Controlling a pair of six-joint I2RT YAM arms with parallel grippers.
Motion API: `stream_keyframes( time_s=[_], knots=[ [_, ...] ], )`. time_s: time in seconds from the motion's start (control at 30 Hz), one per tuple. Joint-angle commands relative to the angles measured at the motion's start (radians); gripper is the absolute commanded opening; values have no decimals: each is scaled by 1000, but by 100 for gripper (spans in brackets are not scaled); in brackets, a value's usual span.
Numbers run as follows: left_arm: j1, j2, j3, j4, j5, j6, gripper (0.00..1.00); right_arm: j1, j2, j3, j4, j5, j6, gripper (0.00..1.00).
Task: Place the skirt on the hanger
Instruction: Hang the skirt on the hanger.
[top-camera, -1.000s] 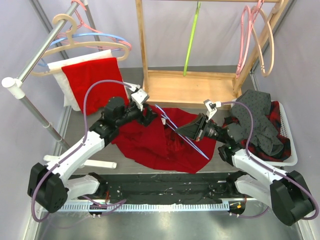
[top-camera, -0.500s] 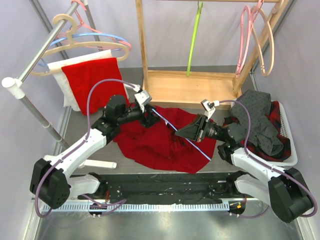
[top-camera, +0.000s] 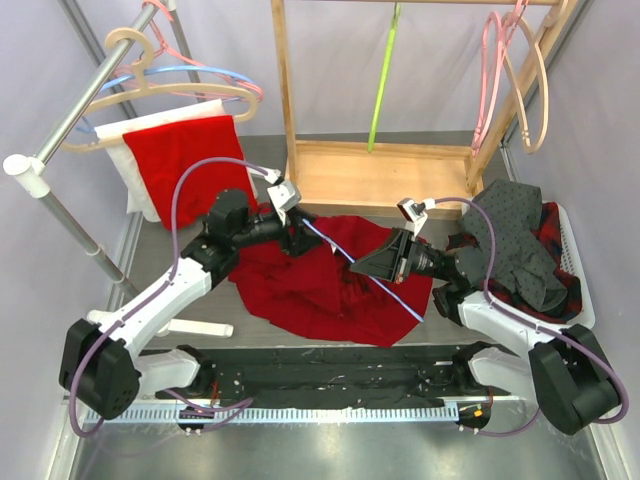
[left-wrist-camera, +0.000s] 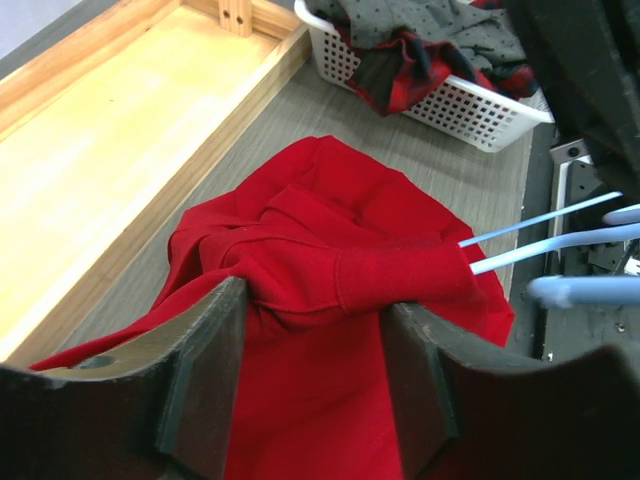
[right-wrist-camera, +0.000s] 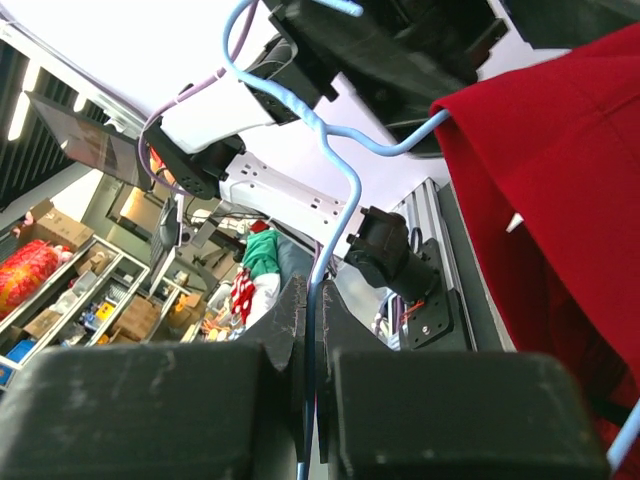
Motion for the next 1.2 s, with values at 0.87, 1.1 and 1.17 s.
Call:
stream_keyframes(
  time_s=[0.87, 1.1, 1.17],
  knots=[
    [-156, -48, 29, 25, -206, 81, 43, 7, 133, 55, 365, -19, 200, 1],
    [-156, -19, 39, 25, -73, 30, 29, 6, 147, 64, 365, -17, 206, 1],
    [-156, -5, 40, 20, -12, 28, 27, 7, 152, 70, 363, -19, 209, 1]
  ],
)
